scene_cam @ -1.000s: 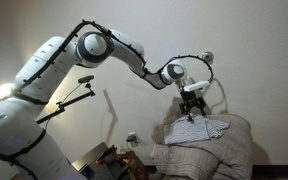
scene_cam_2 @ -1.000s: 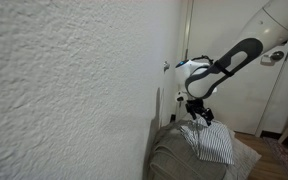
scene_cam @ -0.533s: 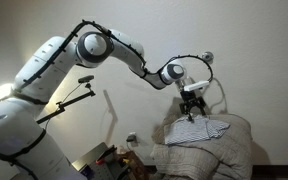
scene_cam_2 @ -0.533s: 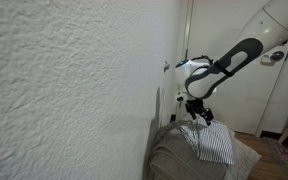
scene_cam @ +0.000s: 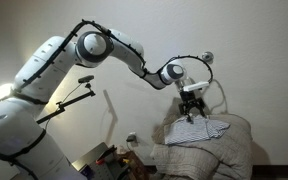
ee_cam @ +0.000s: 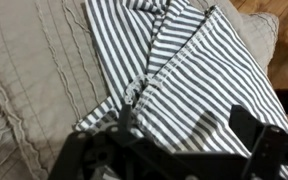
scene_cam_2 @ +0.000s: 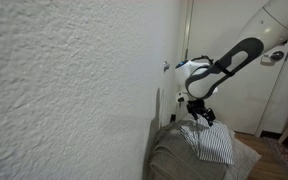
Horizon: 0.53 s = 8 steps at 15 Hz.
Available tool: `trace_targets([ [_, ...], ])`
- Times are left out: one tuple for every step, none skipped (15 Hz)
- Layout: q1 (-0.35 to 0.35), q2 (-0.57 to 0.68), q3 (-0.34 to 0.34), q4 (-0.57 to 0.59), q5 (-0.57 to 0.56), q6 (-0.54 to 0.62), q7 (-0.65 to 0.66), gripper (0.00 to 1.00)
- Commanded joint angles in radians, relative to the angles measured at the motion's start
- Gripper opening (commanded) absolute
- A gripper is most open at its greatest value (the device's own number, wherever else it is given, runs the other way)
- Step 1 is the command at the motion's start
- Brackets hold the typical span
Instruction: Unfold the striped garment
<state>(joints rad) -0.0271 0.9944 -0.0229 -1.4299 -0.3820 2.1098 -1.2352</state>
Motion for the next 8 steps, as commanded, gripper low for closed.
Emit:
trace_targets([
  [0.015,-0.056,-0.006,-0.058,-0.019,-0.031,0.022,1.0],
  [0.016,-0.06,-0.006,-0.064,-0.019,-0.035,0.024,1.0],
  [0.02,-0.068,-0.006,-0.075,-0.023,-0.033,0.027,1.0],
  [0.023,-0.075,-0.008,-0.083,-0.025,-0.033,0.032,1.0],
  [0.025,-0.083,-0.006,-0.094,-0.024,-0.032,0.033,1.0],
  [0.028,-0.09,-0.008,-0.104,-0.026,-0.031,0.037,1.0],
  [0.029,-0.096,-0.008,-0.112,-0.027,-0.03,0.038,1.0],
  [0.031,-0.102,-0.01,-0.12,-0.031,-0.025,0.044,1.0],
])
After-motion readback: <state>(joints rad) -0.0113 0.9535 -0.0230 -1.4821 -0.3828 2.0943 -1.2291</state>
